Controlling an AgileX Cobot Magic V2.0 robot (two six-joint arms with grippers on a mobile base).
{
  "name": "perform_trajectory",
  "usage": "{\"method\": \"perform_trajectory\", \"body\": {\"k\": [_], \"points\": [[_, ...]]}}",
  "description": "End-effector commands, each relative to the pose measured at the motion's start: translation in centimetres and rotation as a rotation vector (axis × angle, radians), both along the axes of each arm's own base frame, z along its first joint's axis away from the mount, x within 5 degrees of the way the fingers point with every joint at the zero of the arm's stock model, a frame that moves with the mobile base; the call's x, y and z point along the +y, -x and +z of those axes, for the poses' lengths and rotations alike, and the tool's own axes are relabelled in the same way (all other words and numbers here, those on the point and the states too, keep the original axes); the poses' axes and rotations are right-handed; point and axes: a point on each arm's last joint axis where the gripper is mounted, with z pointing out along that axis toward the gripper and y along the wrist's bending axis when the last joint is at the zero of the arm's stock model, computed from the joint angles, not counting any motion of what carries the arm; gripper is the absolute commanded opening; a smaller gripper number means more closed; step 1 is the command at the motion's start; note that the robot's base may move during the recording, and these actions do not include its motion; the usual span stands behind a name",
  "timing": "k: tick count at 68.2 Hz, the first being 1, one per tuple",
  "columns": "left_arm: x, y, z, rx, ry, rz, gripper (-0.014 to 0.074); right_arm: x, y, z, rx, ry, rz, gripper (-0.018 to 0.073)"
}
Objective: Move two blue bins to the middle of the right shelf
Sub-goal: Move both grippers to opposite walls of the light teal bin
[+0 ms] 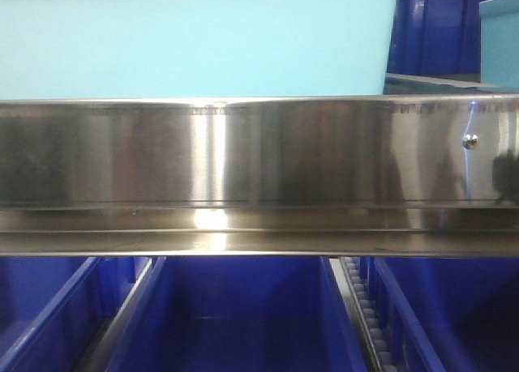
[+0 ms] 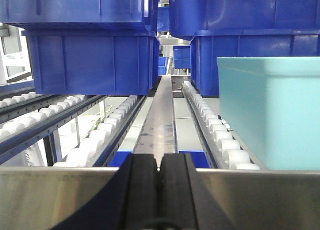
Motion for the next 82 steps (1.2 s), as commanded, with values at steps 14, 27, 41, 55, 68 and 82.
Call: {"method": "perform_trajectory", "body": {"k": [14,27,41,55,68,82], "points": [[0.0,0.1,0.3,-0.022,0.010,-0.006,-0.0111,0.0,0.0,0.2,-0.024,0.000,-0.001,-0.0162],[0.0,0.1,0.3,-0.022,0.010,-0.006,-0.0111,0.0,0.0,0.2,-0.024,0.000,-0.001,-0.0162],[0.0,0.1,1.0,-0.104,0.018,-0.005,-0.0111,0.0,0.0,0.4,-0.045,0.000,-0.003,-0.0162],[0.0,0.2,1.3,-0.138,0.021,-0.002,-0.0111,-0.1,0.1,0.8,-0.087,-0.001,-0.007,-0.0162],[0.1,0.4,2.0,-0.212,0.062,-0.001,-0.0111,-0.1,0.1,1.4,-0.161,-0.013,-0.013,-0.0162],[0.2,1.2,5.5,-0.247,0.118,-0.010,-0.0110,-0.1,1.5,6.5,-0.246,-0.017,-0.003,-0.0162]]}}
